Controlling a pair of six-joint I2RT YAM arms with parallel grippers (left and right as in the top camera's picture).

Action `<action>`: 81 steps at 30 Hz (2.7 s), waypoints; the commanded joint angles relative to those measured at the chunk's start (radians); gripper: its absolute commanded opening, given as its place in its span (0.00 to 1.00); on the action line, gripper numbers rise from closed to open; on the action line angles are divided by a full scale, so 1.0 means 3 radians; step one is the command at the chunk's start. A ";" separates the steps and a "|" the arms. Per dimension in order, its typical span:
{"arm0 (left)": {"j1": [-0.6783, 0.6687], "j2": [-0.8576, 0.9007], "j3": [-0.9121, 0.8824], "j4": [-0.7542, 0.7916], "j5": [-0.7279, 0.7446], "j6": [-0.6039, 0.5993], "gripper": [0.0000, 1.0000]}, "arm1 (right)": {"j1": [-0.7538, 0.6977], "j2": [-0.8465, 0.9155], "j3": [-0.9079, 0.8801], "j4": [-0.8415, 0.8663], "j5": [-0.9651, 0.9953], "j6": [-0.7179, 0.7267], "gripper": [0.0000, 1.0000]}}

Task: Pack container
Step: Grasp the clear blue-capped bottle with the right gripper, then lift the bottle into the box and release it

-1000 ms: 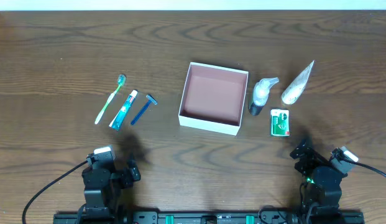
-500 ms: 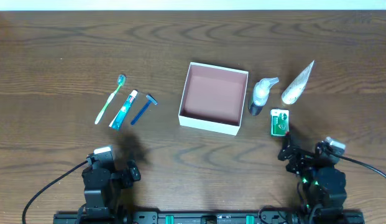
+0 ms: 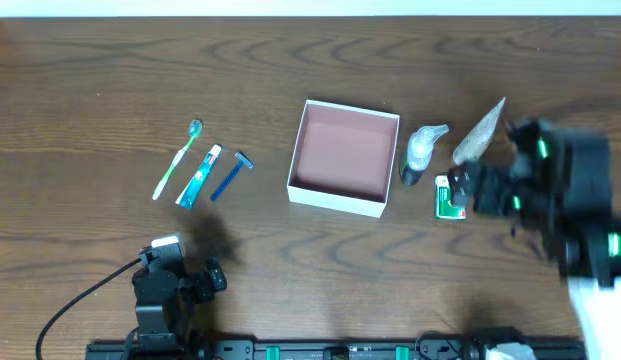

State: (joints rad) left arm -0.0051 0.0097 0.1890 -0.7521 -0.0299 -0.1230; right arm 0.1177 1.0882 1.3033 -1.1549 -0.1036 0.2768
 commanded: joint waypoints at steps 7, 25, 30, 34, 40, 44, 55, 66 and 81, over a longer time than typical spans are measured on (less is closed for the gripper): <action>-0.0013 -0.0020 -0.0050 -0.0041 0.0001 0.0045 0.98 | 0.0451 0.1335 0.0992 -0.0121 0.0137 -0.0067 0.99; -0.0013 -0.0019 -0.0050 -0.0041 0.0001 0.0045 0.98 | 0.0469 0.2576 0.0991 0.0074 0.0624 0.0525 0.75; -0.0013 -0.0020 -0.0050 -0.0042 0.0001 0.0045 0.98 | 0.0479 0.2607 0.0978 0.0135 0.0633 0.0524 0.64; -0.0013 -0.0020 -0.0050 -0.0041 0.0001 0.0045 0.98 | 0.0509 0.2607 0.0979 0.0142 0.0633 0.0521 0.49; -0.0013 -0.0020 -0.0050 -0.0041 0.0001 0.0045 0.98 | 0.0539 0.2607 0.0977 0.0120 0.0633 0.0510 0.51; -0.0013 -0.0020 -0.0050 -0.0041 0.0001 0.0045 0.98 | 0.0542 0.2607 0.0918 0.0137 0.0684 0.0510 0.53; -0.0013 -0.0020 -0.0050 -0.0041 0.0001 0.0045 0.98 | 0.0540 0.2566 0.0758 0.0211 0.0908 0.0511 0.29; -0.0013 -0.0020 -0.0050 -0.0041 0.0001 0.0045 0.98 | 0.0744 0.1459 0.0786 0.0182 0.0857 0.0511 0.23; -0.0013 -0.0020 -0.0050 -0.0041 0.0001 0.0045 0.98 | 0.1208 0.1344 0.0679 0.0689 0.0841 0.0895 0.18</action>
State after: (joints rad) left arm -0.0059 0.0101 0.1890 -0.7521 -0.0296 -0.1230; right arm 0.4709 1.4082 1.5234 -0.9791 0.1520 0.4950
